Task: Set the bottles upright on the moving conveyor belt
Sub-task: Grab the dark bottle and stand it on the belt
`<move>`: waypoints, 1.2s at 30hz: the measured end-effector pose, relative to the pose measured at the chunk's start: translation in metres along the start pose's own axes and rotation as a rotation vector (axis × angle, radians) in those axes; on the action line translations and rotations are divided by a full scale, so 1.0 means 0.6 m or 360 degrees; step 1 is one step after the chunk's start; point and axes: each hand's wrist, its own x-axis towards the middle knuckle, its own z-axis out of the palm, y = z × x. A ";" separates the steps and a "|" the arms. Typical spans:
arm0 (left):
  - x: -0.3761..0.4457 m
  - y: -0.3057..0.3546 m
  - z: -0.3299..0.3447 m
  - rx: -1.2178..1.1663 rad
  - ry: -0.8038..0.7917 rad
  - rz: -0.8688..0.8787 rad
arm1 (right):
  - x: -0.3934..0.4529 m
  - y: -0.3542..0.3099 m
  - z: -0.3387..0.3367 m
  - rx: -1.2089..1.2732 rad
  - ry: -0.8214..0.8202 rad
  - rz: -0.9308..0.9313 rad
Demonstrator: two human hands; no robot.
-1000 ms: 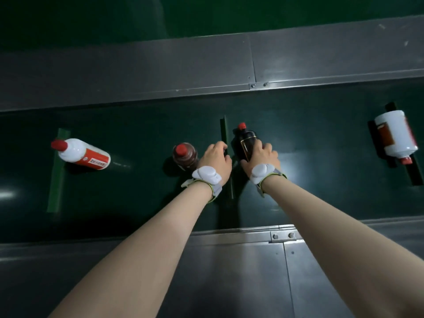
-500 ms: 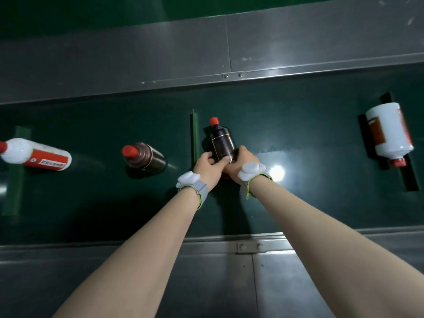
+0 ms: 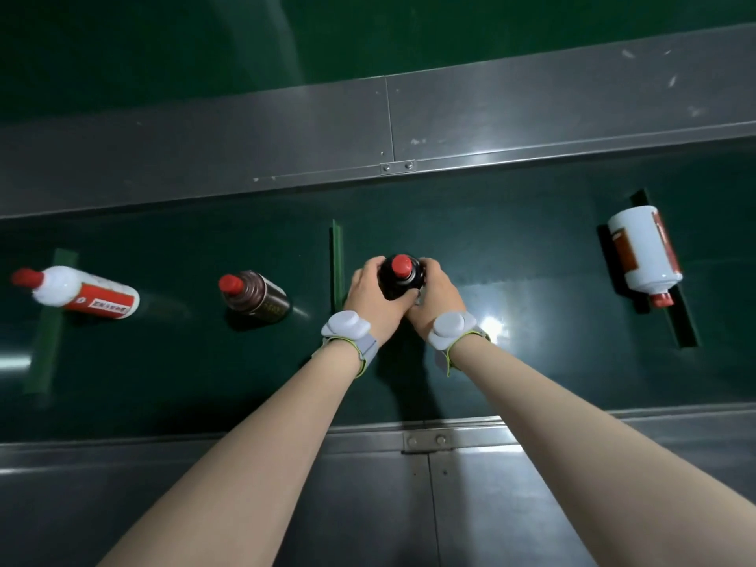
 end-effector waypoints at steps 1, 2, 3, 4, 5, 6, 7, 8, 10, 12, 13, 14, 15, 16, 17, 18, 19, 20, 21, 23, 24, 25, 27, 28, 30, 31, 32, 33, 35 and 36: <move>-0.009 0.004 -0.004 0.0023 -0.0001 0.0016 | -0.007 0.000 -0.001 0.0004 0.0011 -0.0001; -0.016 0.009 -0.008 0.0037 0.0000 0.0035 | -0.013 -0.002 -0.003 0.0008 0.0025 0.0001; -0.023 0.015 -0.013 0.0054 0.0008 0.0065 | -0.018 -0.006 -0.005 0.0003 0.0041 0.0001; -0.032 0.021 -0.018 0.0077 0.0016 0.0096 | -0.025 -0.011 -0.008 0.0001 0.0057 0.0005; -0.042 0.026 -0.024 0.0103 0.0029 0.0135 | -0.034 -0.014 -0.011 0.0000 0.0074 0.0007; -0.050 0.031 -0.029 0.0126 0.0035 0.0172 | -0.042 -0.018 -0.014 -0.0001 0.0082 0.0005; -0.065 0.038 -0.036 0.0139 0.0034 0.0217 | -0.058 -0.022 -0.019 -0.0001 0.0089 -0.0004; -0.067 0.043 -0.039 0.0146 0.0046 0.0247 | -0.059 -0.026 -0.023 -0.0010 0.0088 -0.0009; -0.089 0.053 -0.047 0.0128 0.0051 0.0303 | -0.080 -0.033 -0.036 -0.0032 0.0091 -0.0010; -0.117 0.067 -0.055 0.0118 0.0018 0.0350 | -0.113 -0.037 -0.051 -0.0036 0.0106 0.0015; -0.129 0.074 -0.059 0.0129 0.0007 0.0360 | -0.129 -0.039 -0.057 -0.0038 0.0111 0.0029; -0.142 0.078 -0.064 0.0141 0.0005 0.0369 | -0.145 -0.040 -0.061 -0.0059 0.0115 0.0033; -0.161 0.084 -0.070 0.0146 -0.0006 0.0379 | -0.169 -0.043 -0.068 -0.0076 0.0126 0.0027; -0.181 0.090 -0.073 0.0149 -0.0016 0.0387 | -0.192 -0.042 -0.075 -0.0092 0.0138 0.0028; -0.184 0.097 -0.072 0.0154 -0.0011 0.0387 | -0.195 -0.044 -0.082 -0.0105 0.0157 0.0024; -0.195 0.103 -0.071 0.0150 -0.0019 0.0384 | -0.207 -0.045 -0.091 -0.0125 0.0175 0.0027; -0.207 0.111 -0.071 0.0140 -0.0034 0.0383 | -0.221 -0.045 -0.102 -0.0141 0.0194 0.0028; -0.216 0.118 -0.070 0.0143 -0.0056 0.0382 | -0.231 -0.043 -0.112 -0.0161 0.0208 0.0032; -0.224 0.126 -0.063 0.0153 -0.0073 0.0384 | -0.239 -0.036 -0.125 -0.0187 0.0215 0.0035; -0.228 0.132 -0.056 0.0196 -0.0087 0.0386 | -0.245 -0.026 -0.138 -0.0226 0.0218 0.0035; -0.230 0.136 -0.050 0.0209 -0.0102 0.0386 | -0.246 -0.016 -0.146 -0.0243 0.0212 0.0032; -0.229 0.139 -0.041 0.0217 -0.0117 0.0392 | -0.244 -0.004 -0.157 -0.0260 0.0203 0.0035; -0.224 0.148 -0.018 0.0239 -0.0129 0.0406 | -0.233 0.026 -0.180 -0.0305 0.0196 0.0044; -0.220 0.153 -0.004 0.0256 -0.0139 0.0406 | -0.224 0.045 -0.193 -0.0333 0.0194 0.0055; -0.206 0.162 0.029 0.0287 -0.0158 0.0391 | -0.207 0.084 -0.220 -0.0370 0.0191 0.0107; -0.199 0.169 0.048 0.0299 -0.0169 0.0371 | -0.198 0.105 -0.235 -0.0373 0.0185 0.0139; -0.191 0.180 0.072 0.0310 -0.0180 0.0356 | -0.185 0.129 -0.250 -0.0372 0.0176 0.0165; -0.181 0.193 0.100 0.0324 -0.0197 0.0338 | -0.169 0.154 -0.268 -0.0384 0.0155 0.0196; -0.161 0.216 0.158 0.0353 -0.0231 0.0307 | -0.140 0.202 -0.305 -0.0426 0.0118 0.0250; -0.151 0.230 0.189 0.0368 -0.0245 0.0293 | -0.125 0.226 -0.325 -0.0443 0.0110 0.0272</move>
